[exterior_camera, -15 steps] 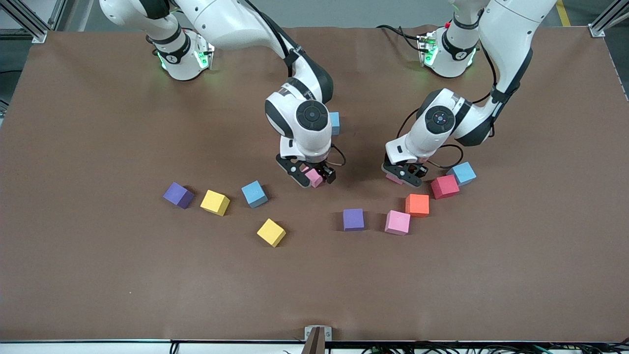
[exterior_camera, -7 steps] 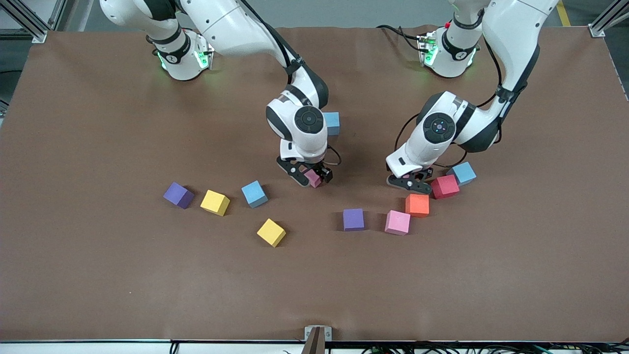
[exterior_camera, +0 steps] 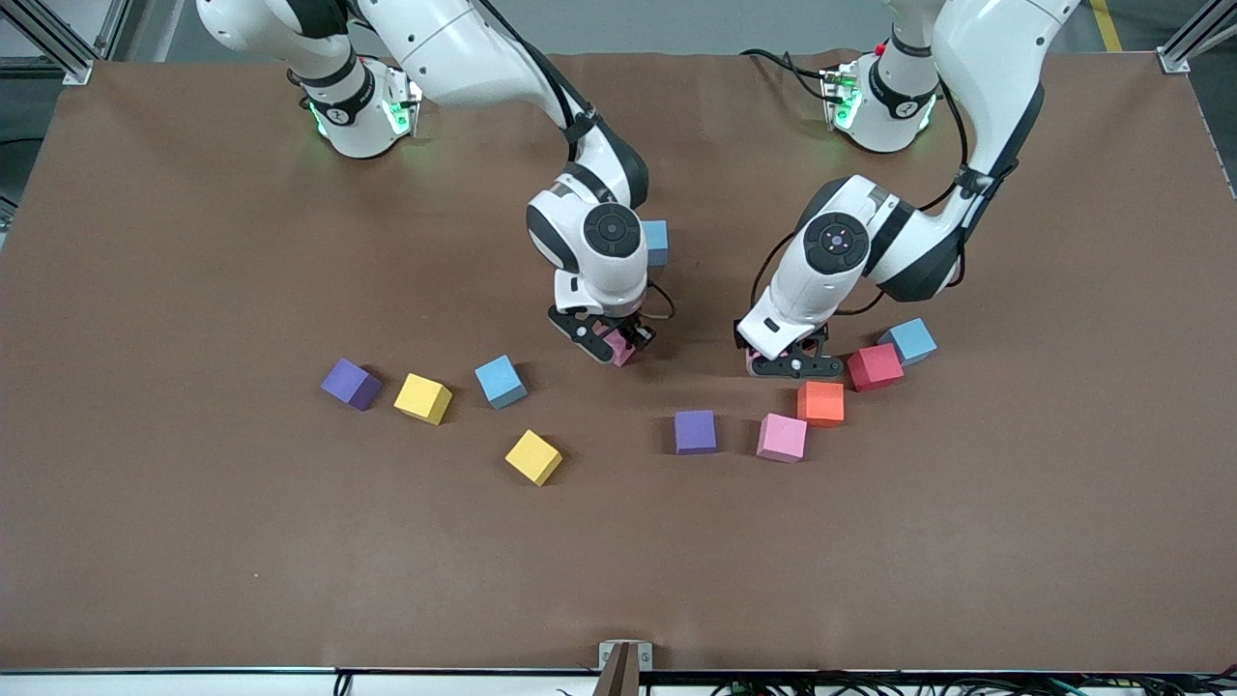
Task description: Arrange 11 blocks into digit 3
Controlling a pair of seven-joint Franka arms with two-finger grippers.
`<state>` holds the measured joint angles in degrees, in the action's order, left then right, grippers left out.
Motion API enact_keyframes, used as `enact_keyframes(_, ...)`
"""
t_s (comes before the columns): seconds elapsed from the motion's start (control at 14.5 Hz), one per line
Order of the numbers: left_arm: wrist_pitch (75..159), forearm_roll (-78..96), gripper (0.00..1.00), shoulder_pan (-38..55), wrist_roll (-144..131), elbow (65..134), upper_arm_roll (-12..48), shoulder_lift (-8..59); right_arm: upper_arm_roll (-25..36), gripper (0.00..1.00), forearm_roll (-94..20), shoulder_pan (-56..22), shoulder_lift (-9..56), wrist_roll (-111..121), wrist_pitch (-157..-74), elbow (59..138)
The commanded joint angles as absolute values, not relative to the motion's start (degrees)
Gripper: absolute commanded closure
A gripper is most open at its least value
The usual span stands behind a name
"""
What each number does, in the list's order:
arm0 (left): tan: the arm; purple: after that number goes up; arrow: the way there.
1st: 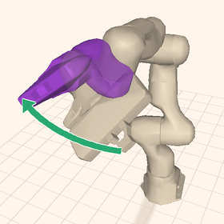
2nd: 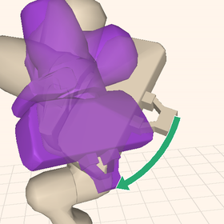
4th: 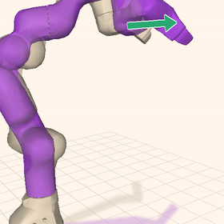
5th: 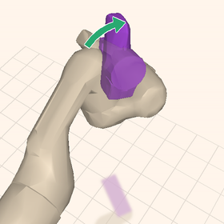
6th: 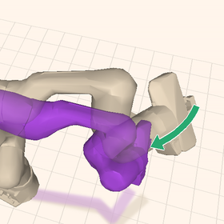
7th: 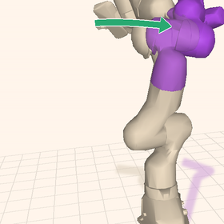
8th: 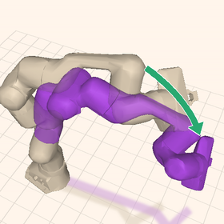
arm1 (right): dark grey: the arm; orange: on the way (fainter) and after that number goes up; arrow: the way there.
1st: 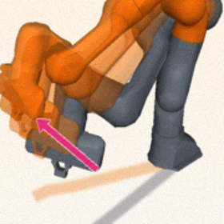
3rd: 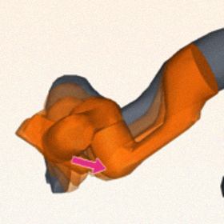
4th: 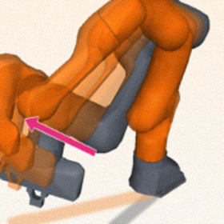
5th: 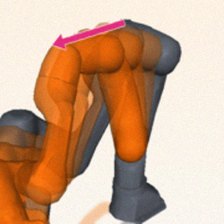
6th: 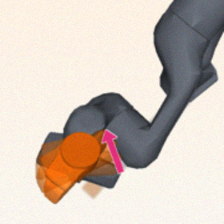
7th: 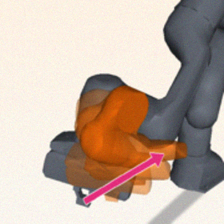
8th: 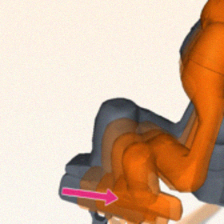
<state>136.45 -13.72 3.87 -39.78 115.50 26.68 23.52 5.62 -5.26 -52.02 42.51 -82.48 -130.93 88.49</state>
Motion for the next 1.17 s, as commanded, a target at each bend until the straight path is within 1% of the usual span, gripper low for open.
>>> enact_keyframes(0.0, 131.6, -14.8, 0.54, 4.2, -43.0, 111.7, 26.9, 24.6, 5.4, 0.99, -5.2, -51.4, 40.3, -69.1, -131.3, 92.1)
enact_keyframes(0.21, 130.2, -14.6, 0.54, 4.6, -43.2, 110.6, 26.8, 24.8, 5.4, 0.99, -5.2, -51.1, 35.0, -54.3, -131.5, 97.9)
enact_keyframes(0.55, 130.1, -14.2, 0.54, 4.7, -45.4, 109.1, 26.8, 25.1, 5.4, 0.99, -5.2, -50.7, 26.1, -41.4, -131.8, 107.6)
enact_keyframes(0.76, 130.1, -14.2, 0.54, 4.8, -46.7, 109.1, 26.8, 25.7, 5.4, 0.99, -5.2, -51.3, 22.9, -39.7, -133.4, 113.1)
enact_keyframes(0.96, 130.2, -14.2, 0.54, 4.8, -46.7, 109.0, 26.8, 25.9, 5.4, 0.99, -5.2, -53.0, 20.9, -39.9, -139.2, 118.5)
enact_keyframes(1.1, 130.2, -14.2, 0.54, 4.8, -46.7, 109.0, 26.8, 26.0, 5.4, 0.99, -5.3, -53.9, 20.7, -40.2, -141.4, 120.4)
